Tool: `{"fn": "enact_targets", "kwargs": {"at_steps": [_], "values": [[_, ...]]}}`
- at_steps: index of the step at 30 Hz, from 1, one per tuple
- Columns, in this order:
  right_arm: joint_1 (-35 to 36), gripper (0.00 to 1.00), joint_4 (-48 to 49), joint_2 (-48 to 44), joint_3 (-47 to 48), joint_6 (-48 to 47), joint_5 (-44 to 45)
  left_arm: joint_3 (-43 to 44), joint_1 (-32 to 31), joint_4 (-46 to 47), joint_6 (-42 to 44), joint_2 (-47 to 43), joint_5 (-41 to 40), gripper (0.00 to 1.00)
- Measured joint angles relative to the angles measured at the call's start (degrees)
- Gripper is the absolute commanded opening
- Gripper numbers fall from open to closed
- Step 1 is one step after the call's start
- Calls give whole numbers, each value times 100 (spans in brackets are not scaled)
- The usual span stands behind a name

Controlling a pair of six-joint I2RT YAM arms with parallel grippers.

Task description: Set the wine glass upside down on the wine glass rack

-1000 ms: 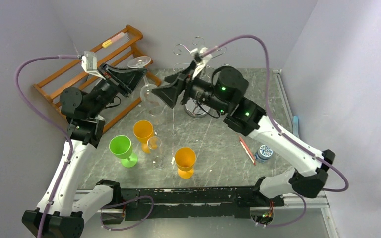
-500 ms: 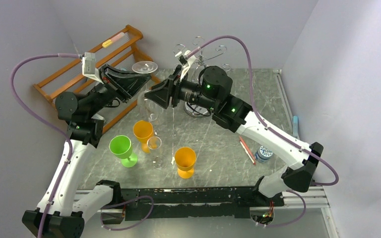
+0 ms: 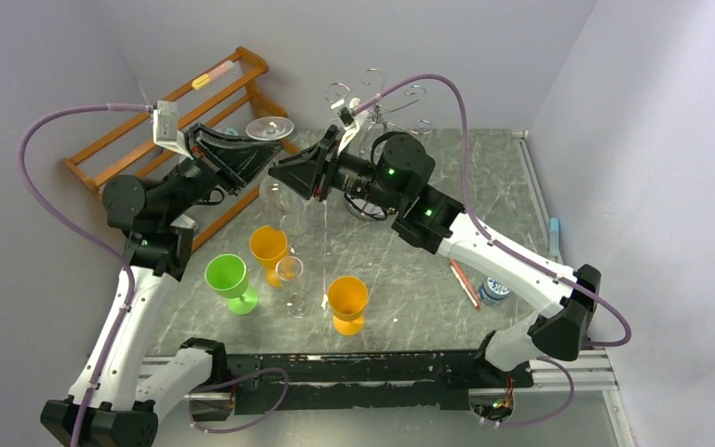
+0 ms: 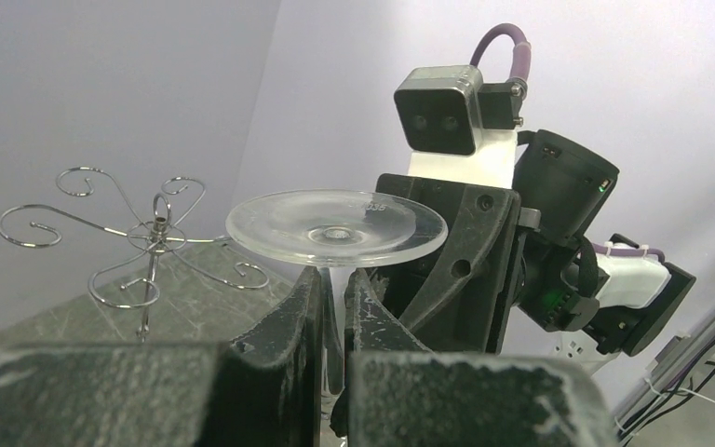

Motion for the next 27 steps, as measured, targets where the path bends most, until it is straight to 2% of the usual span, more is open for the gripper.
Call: {"fn": "enact_targets", "kwargs": {"at_steps": [7,10,12,13,17,21,23,24,27], "values": [[0,27,208,33,-103,-61,-61,-184,0,9,-155,-63,-92,5],[0,18,282,70,-103,-127,-90,-203,0,-9,-190,-87,-133,5],[0,3,358,76,-125,-179,-136,-203,0,-33,-199,-87,-168,5],[0,0,387,76,-138,-197,-151,-203,0,-52,-208,-90,-170,5],[-11,0,487,76,-212,-214,-184,-203,0,-127,-221,-105,-188,8],[-9,0,612,17,-372,-201,-81,-205,0,-286,-236,-120,-214,38],[2,0,590,-17,-448,-212,42,-205,0,-334,-269,-122,-273,60],[2,0,557,-35,-485,-216,111,-205,0,-350,-249,-131,-295,68],[-7,0,376,-140,-605,-221,463,-203,0,-426,-258,-181,-387,82]]}}
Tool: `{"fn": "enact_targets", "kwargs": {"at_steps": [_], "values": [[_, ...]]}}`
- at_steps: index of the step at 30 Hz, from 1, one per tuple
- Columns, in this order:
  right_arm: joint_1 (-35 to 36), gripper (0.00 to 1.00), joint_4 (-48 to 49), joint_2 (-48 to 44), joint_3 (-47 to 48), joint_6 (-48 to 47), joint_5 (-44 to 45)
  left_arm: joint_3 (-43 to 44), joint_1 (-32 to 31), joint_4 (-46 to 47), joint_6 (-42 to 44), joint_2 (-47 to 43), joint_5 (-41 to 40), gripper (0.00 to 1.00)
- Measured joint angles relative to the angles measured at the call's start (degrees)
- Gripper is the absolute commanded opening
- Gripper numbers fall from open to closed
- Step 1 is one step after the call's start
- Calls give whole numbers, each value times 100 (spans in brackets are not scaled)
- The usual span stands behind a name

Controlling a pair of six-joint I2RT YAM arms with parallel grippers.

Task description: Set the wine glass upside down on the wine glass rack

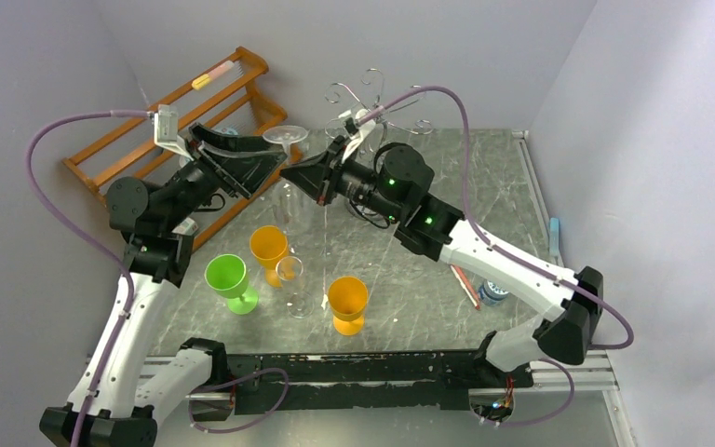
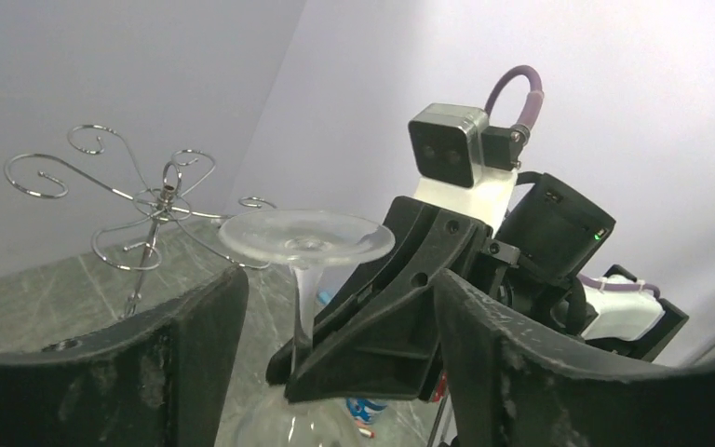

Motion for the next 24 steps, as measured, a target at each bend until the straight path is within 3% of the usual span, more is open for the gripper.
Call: {"fn": "enact_targets", "kwargs": {"at_steps": [7,15,24], "values": [[-280,0,-481,-857,-428,-103,848,20,0,-540,337,-116,-240,96],[-1370,0,-1294,-2131,-946,-160,1582,485,0,-2015,1252,-24,-706,97],[-1521,0,-2083,-2549,-1589,-238,2415,505,0,-2498,1574,76,-824,95]]}}
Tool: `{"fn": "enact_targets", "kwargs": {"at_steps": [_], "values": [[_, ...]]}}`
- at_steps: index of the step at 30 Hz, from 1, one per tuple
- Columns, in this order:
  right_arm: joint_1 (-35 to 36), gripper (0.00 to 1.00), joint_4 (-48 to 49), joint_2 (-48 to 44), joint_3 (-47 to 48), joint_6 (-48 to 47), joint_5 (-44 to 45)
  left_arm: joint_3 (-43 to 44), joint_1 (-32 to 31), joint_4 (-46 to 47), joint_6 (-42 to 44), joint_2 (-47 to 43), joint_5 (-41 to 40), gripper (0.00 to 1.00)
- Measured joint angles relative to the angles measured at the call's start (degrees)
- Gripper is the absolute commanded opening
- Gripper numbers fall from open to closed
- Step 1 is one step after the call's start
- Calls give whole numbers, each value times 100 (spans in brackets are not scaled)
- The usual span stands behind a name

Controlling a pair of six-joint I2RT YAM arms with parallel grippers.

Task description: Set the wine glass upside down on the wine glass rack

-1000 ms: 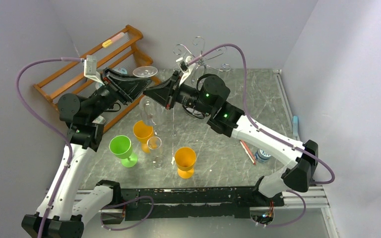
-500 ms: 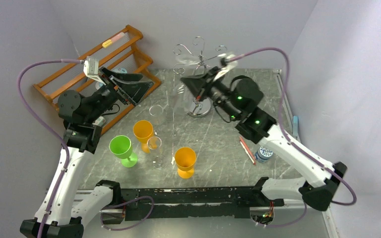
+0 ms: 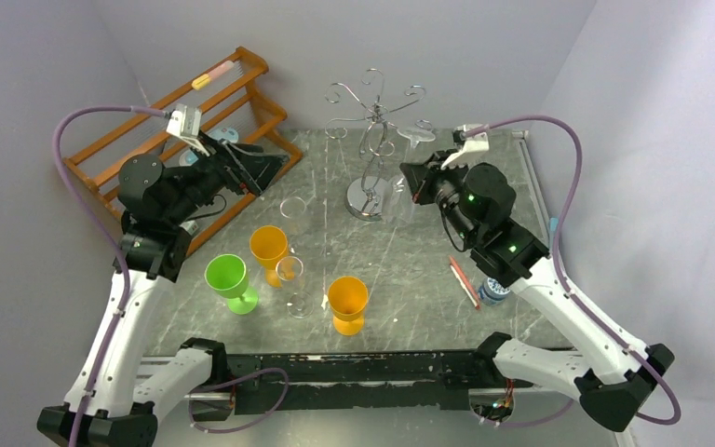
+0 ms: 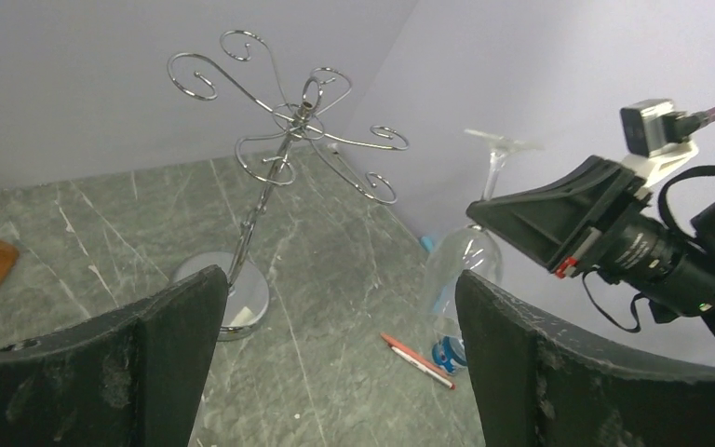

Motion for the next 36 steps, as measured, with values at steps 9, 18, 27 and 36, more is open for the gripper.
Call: {"fn": "enact_targets", "kwargs": {"at_steps": [9,18,27,36], "values": [[-680,0,442,549,-533,157,-157,92,0,-81,-28,387,-2,95],[-1019,0,1384,1182,-599,205,-1051,142,0,-83,-315,654,15,93],[-1097,0,2293,1624,-881,293,-1578,374,0,-356,-273,748,-87,93],[-1134,0,2627,1753,-979,162,-1910,376,0,-420,-260,758,-201,92]]}}
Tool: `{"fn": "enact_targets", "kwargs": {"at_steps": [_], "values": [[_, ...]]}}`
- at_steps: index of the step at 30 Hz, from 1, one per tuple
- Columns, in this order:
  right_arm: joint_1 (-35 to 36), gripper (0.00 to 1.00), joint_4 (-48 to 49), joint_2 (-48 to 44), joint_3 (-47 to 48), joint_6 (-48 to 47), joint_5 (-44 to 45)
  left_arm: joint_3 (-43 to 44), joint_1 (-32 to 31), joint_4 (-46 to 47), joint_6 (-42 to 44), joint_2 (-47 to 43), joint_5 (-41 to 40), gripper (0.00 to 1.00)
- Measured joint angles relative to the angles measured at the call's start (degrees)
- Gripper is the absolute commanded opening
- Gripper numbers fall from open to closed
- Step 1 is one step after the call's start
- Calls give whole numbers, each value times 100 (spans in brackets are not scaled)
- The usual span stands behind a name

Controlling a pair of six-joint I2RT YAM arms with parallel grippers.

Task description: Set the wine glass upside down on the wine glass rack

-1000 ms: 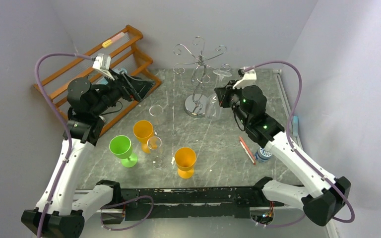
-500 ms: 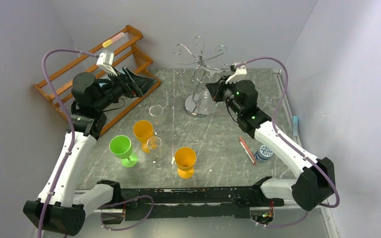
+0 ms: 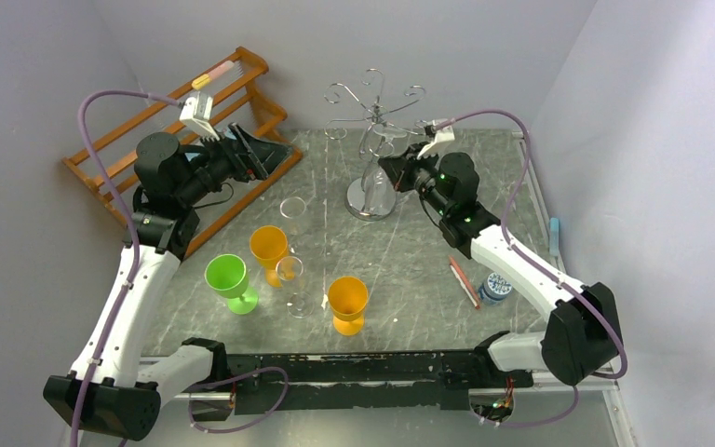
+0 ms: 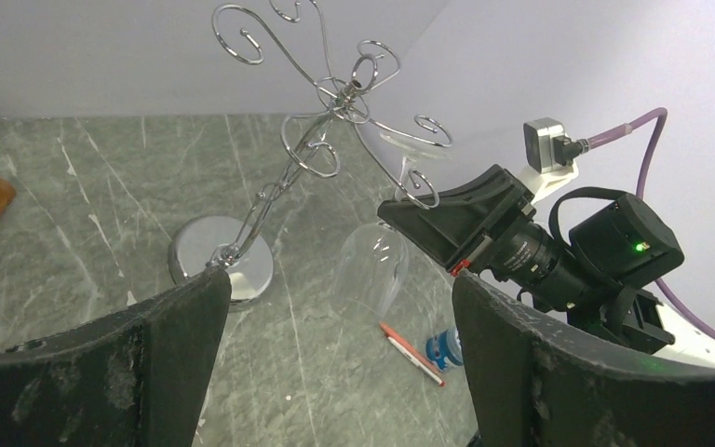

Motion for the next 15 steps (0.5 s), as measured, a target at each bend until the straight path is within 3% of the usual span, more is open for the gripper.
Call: {"fn": "enact_targets", "kwargs": {"at_steps": [15], "values": [[-149,0,393,114,-74,-308,-1257,0,0,-293,46,11,-155,92]]}}
